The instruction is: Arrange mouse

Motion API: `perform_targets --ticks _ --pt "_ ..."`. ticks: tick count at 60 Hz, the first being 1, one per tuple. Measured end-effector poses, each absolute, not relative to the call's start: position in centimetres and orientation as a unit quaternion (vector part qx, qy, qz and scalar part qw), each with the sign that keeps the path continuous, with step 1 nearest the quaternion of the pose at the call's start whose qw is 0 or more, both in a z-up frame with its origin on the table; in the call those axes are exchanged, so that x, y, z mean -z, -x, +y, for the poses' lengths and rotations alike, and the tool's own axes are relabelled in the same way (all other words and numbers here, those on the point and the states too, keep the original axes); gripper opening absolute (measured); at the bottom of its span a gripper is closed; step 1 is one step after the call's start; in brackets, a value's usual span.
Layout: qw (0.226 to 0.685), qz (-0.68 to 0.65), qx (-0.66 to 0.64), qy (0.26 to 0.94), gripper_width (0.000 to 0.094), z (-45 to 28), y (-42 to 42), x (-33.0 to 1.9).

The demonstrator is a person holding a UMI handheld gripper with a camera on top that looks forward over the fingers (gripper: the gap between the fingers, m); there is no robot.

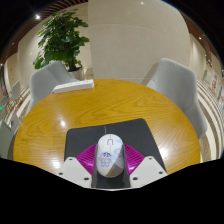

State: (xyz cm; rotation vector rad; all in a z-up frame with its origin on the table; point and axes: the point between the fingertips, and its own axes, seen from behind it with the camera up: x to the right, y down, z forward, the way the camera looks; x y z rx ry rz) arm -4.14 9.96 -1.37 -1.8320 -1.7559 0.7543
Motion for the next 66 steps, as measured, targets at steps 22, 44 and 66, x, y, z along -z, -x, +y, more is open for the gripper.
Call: perform_targets --ticks 22,44,66 --pt "0.23 -0.659 -0.289 0.655 0.0861 9.1 0.6 -2.8" --pt "0.226 -0.705 -0.263 0.618 0.0859 8.4 -15.7 -9.3" --pt "0.205 -0.709 -0.25 0.626 0.086 8.6 -21.3 -7.3"
